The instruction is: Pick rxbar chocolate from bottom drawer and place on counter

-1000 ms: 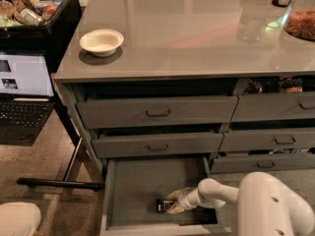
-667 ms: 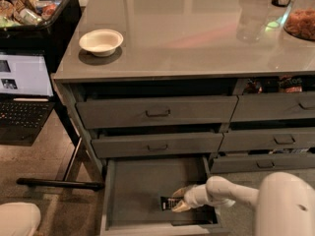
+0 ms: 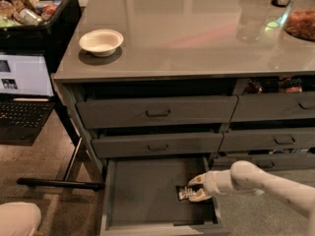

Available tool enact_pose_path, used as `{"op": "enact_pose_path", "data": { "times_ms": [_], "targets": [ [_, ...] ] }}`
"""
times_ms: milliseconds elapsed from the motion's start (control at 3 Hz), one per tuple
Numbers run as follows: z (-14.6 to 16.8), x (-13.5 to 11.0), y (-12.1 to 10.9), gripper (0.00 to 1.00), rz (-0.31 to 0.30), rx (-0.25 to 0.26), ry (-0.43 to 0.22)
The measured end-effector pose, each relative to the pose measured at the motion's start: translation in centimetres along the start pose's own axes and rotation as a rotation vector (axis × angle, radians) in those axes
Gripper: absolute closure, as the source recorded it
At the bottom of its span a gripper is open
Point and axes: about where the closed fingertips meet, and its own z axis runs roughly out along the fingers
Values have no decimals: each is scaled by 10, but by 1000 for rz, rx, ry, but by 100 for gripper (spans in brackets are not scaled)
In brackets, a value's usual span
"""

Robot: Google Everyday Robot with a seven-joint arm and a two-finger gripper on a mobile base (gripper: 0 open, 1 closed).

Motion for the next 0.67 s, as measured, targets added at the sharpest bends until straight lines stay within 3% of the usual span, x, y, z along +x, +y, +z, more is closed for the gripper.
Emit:
{"op": "enact_pose_path", "data": {
  "times_ms": [333, 667],
  "targets": [
    [-89, -26, -21, 100, -60, 48, 50],
    [-178, -55, -57, 100, -76, 137, 118]
  ]
}}
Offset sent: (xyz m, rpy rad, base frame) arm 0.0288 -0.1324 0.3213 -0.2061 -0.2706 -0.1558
